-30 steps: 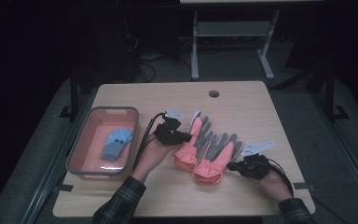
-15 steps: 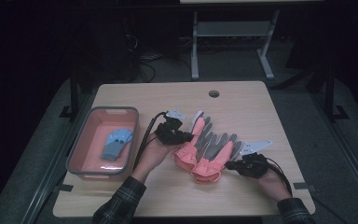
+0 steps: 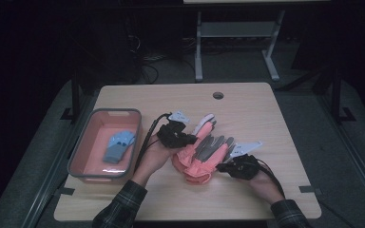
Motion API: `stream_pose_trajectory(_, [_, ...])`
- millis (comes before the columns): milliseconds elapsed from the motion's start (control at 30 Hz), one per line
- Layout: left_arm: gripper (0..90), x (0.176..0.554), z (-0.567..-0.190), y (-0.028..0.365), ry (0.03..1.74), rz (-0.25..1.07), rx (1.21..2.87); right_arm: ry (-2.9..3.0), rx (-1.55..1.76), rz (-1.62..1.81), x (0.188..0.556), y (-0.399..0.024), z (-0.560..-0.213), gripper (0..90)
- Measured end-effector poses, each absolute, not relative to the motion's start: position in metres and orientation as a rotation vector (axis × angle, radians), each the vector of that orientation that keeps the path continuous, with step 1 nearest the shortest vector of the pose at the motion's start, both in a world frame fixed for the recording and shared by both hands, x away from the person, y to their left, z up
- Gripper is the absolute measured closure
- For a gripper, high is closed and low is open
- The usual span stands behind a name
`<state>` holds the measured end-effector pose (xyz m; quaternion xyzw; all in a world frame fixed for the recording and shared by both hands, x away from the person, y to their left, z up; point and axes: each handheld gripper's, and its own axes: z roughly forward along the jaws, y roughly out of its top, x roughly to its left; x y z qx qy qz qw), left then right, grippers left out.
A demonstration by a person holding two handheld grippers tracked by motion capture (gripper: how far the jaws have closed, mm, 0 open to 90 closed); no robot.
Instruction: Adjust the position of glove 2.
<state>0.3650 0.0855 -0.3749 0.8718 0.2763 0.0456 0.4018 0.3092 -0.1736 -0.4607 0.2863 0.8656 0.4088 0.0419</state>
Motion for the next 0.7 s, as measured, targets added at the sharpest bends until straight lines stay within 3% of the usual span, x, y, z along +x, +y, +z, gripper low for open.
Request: stream_pose_trajectory(700, [86.1,0.346,-0.379,0.058,0.612,0.007,2.225,2.670,0.847,1.258,0.309,-0.165,-0.458,90.0])
